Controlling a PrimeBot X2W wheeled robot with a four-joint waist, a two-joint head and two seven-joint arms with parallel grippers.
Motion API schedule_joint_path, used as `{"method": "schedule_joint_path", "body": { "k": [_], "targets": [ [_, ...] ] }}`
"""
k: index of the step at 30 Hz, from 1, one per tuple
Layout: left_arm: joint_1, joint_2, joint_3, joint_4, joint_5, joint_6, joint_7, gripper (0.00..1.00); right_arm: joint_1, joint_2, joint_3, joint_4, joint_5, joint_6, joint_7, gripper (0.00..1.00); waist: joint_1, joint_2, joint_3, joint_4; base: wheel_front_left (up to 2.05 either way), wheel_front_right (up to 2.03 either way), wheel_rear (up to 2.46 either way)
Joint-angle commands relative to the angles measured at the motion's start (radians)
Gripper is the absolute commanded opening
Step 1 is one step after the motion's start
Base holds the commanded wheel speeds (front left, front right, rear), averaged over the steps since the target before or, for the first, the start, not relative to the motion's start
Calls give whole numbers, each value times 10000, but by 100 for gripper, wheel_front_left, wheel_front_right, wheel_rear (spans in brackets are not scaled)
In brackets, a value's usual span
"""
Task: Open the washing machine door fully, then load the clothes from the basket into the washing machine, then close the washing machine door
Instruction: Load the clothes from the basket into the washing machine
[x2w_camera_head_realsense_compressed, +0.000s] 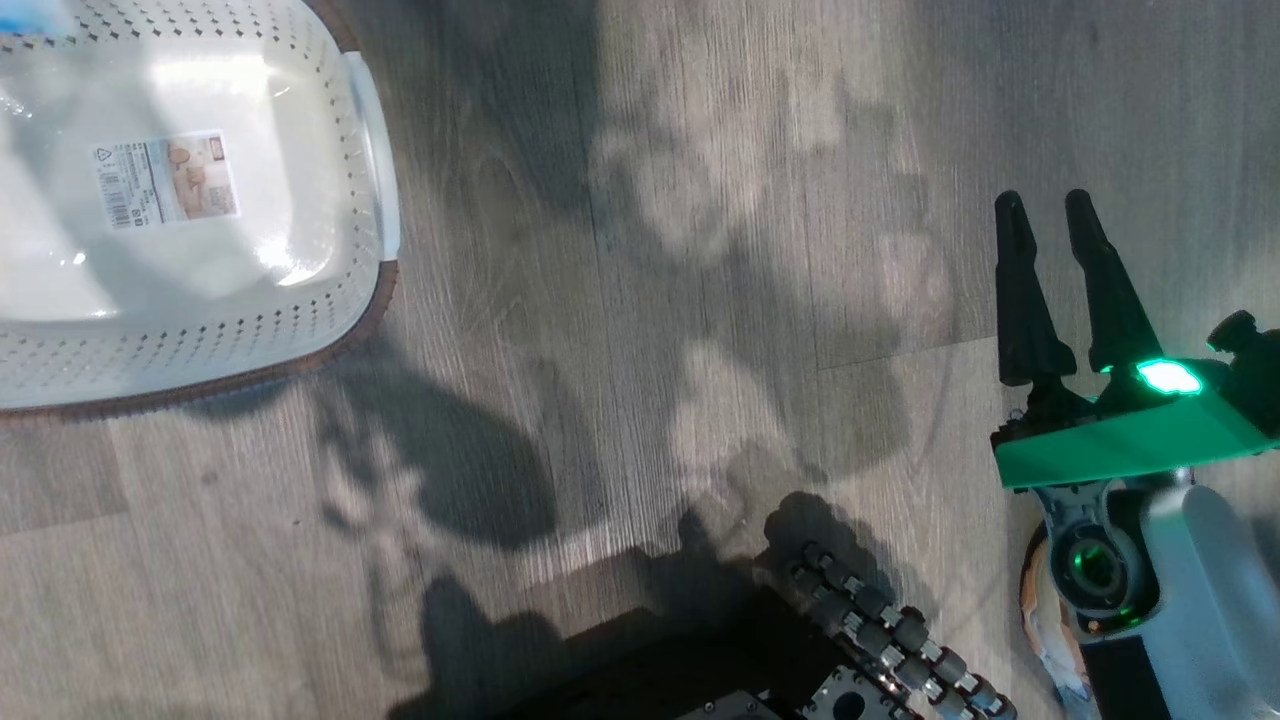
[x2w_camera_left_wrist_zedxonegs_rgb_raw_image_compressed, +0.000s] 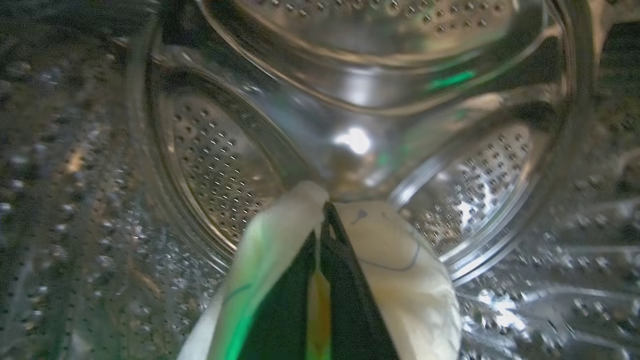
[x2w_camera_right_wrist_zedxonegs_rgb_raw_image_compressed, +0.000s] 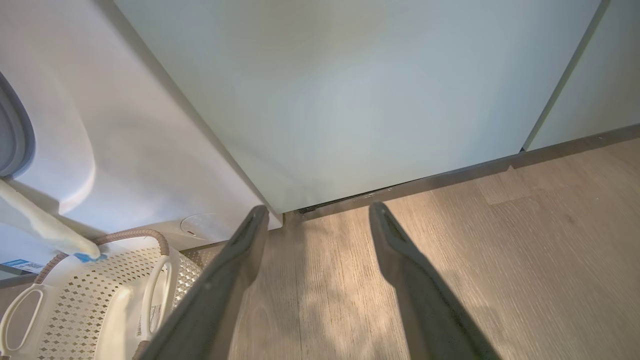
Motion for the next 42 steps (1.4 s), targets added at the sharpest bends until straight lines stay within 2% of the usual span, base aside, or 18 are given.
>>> {"method": "schedule_joint_path", "body": {
  "k": [1, 6, 11, 13, 14, 15, 16, 17, 18, 31, 38, 42],
  "targets": [
    [-384, 136, 90, -401, 45, 119, -49, 0, 149, -53, 147, -239, 85, 2, -96, 100, 0, 0, 31, 12, 0, 0, 0],
    [-28, 71, 195, -318, -1, 202, -63, 0, 119, -53, 147, -257, 81, 2, -96, 100, 0, 0, 80, 52, 0, 0, 0],
    [296, -59, -35, 417, -22, 21, 224, 0, 124, -53, 197, -226, 54, 2, -96, 100, 0, 0, 76, 55, 0, 0, 0],
    [300, -113, -156, 710, -55, -88, 571, 20, 138, -53, 192, -211, 36, 2, -96, 100, 0, 0, 69, 65, 0, 0, 0],
    [289, -131, -238, 809, -43, -132, 693, 36, 142, -53, 184, -201, 28, 2, -96, 100, 0, 0, 63, 73, 0, 0, 0],
    [279, -155, -310, 910, -43, -168, 826, 45, 145, -53, 176, -192, 22, 2, -96, 100, 0, 0, 52, 85, 0, 0, 0],
    [282, -189, -331, 1016, -92, -195, 946, 72, 147, -53, 171, -183, 15, 2, -96, 100, 0, 0, 35, 98, 0, 0, 0],
    [290, -218, -371, 1102, -119, -219, 1040, 93, 149, -53, 169, -176, 8, 2, -96, 100, 0, 0, 14, 112, 0, 0, 0],
    [307, -234, -434, 1173, -116, -237, 1113, 100, 150, -53, 164, -171, 1, 2, -96, 100, 0, 0, -11, 127, 0, 0, 0],
    [1238, -612, -975, 1562, -651, -327, 1805, 100, 353, -53, -169, -158, -171, 2, -96, 100, 0, 0, -819, 541, 0, 0, 0],
    [2327, -732, -1348, 1119, -1445, -330, 1961, 100, 553, -53, -377, -124, -242, 2, -96, 100, 0, 0, -1472, 794, 0, 0, 0],
    [3112, -562, -1533, 684, -1973, -330, 1839, 100, 735, -53, -457, -90, -270, 2, -96, 100, 0, 0, -1914, 875, 0, 0, 0]
  ]
}}
